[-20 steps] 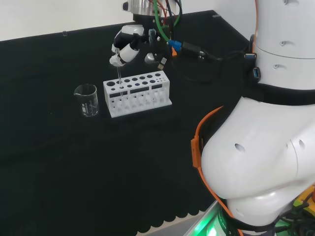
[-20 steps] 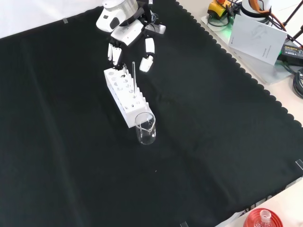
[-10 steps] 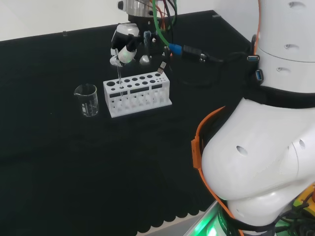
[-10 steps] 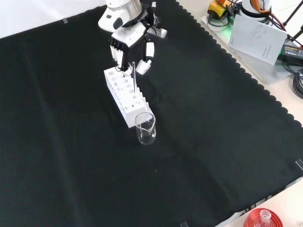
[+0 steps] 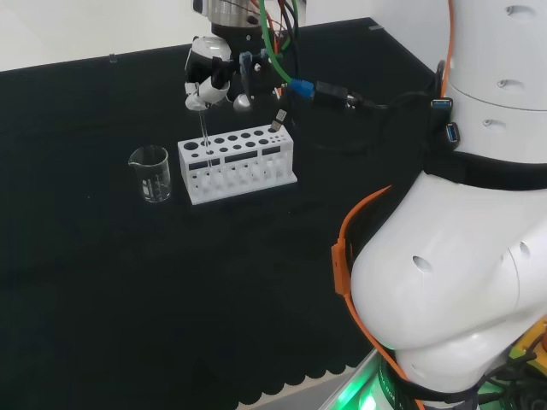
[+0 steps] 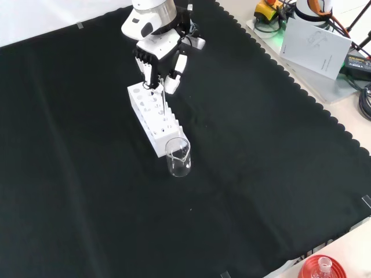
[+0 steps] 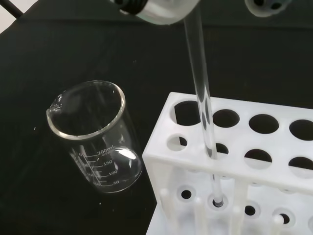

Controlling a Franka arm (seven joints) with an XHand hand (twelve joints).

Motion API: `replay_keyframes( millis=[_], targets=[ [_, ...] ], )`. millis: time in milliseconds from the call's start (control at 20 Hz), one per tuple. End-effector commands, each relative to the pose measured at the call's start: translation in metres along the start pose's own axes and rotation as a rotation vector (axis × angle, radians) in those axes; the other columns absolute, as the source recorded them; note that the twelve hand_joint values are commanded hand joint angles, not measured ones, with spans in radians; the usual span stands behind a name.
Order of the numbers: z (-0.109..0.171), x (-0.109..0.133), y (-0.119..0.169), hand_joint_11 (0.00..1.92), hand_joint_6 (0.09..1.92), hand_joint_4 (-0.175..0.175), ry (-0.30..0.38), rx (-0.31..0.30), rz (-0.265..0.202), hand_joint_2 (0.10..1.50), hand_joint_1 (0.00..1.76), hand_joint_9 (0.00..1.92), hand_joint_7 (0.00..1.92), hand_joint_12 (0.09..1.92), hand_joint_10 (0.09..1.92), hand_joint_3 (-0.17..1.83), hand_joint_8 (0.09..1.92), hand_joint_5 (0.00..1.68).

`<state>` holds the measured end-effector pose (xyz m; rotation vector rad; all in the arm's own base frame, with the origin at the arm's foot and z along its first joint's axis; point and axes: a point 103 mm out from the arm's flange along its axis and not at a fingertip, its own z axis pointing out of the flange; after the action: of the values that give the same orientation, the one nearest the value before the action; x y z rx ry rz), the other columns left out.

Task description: Take the glass rod from the white test tube rack.

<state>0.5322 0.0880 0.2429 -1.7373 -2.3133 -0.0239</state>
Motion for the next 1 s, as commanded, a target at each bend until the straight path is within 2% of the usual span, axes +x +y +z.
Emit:
replay_keyframes(
  millis=[50, 150, 300, 400, 850, 1000],
  targets=[
    [-0.001, 0.001, 0.001, 1.5, 0.82, -0.175, -0.024, -0.023, 0.0, 0.98, 1.25, 1.5, 1.23, 0.67, 0.34, 0.15, 0.69, 1.09],
    [-0.004, -0.001, 0.0, 1.49, 0.83, -0.175, -0.045, -0.02, 0.026, 0.92, 1.28, 1.51, 1.18, 0.65, 0.4, 0.26, 0.79, 1.1],
    [-0.008, -0.002, 0.0, 1.51, 0.93, -0.175, -0.073, -0.015, 0.028, 0.79, 1.29, 1.51, 1.14, 0.66, 0.53, 0.55, 0.91, 1.08],
    [-0.01, -0.003, -0.001, 1.52, 0.97, -0.175, -0.092, 0.0, 0.028, 0.74, 1.29, 1.51, 1.14, 0.67, 0.59, 0.64, 0.95, 1.08],
    [-0.029, -0.002, -0.008, 1.53, 0.97, -0.175, -0.125, 0.012, 0.024, 0.69, 1.29, 1.53, 1.16, 0.68, 0.63, 0.72, 0.95, 1.1],
    [-0.033, -0.001, -0.01, 1.53, 0.96, -0.175, -0.129, 0.022, 0.026, 0.61, 1.31, 1.54, 1.29, 0.68, 0.63, 0.83, 0.89, 1.07]
  ],
)
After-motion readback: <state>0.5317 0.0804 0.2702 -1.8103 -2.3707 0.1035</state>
